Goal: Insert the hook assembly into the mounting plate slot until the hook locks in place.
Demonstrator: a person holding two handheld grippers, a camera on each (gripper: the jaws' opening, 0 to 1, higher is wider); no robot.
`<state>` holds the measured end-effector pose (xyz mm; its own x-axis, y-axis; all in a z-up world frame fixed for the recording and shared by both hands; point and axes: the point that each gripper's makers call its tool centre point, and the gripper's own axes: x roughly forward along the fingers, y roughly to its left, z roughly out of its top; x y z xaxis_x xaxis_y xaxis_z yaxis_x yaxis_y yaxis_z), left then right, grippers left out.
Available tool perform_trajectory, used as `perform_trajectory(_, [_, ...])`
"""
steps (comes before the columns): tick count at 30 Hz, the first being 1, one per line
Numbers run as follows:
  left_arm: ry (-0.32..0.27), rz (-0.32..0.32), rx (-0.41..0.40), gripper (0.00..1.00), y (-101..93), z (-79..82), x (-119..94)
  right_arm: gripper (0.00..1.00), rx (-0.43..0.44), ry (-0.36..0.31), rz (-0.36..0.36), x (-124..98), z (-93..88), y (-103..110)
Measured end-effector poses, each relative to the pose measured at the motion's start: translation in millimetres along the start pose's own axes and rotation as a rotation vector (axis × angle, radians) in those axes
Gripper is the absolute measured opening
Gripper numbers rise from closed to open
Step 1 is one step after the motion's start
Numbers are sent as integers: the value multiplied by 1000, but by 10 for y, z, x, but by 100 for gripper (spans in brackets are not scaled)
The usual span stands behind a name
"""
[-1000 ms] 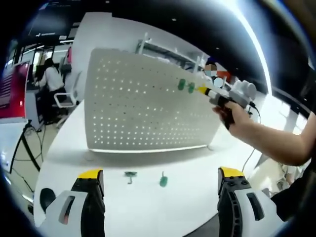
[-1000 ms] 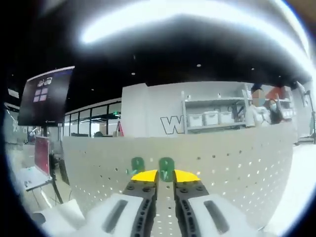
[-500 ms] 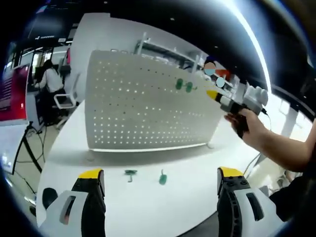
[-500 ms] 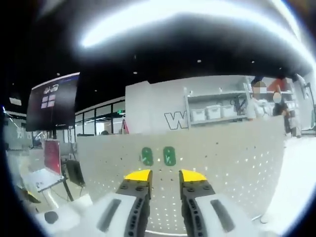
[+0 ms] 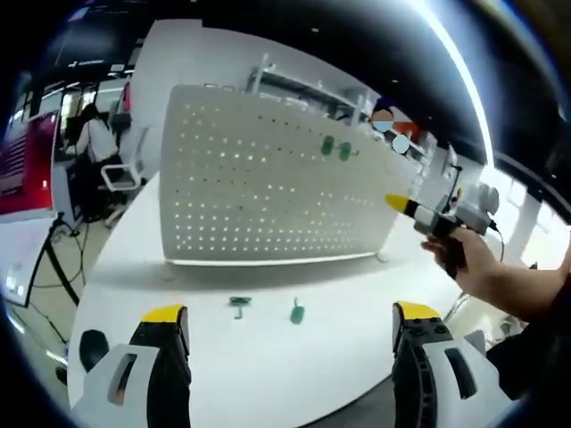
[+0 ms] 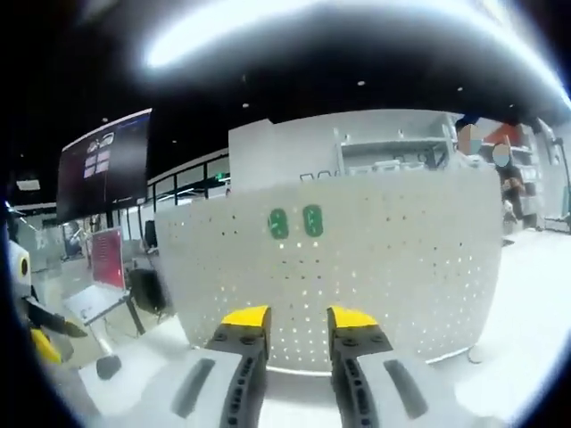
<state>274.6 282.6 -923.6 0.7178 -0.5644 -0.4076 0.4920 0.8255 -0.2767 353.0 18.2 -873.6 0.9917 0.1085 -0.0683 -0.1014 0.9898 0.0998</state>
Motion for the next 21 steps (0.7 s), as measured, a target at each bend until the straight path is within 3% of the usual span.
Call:
perform_trajectory(3, [4, 9, -1, 95, 29, -26, -21, 22, -50, 72, 38, -88, -145, 28])
perform_trajectory(8, [13, 13, -15, 96, 42, -79, -50, 23, -80, 124, 92, -278, -330, 86])
perform_trajectory(15, [42, 10, -11, 96, 30, -190, -66, 24, -91, 256, 177, -575, -821, 213])
perform_trajectory(21, [73, 6, -19, 96, 8, -309, -61, 25, -90, 302, 199, -734, -1018, 260])
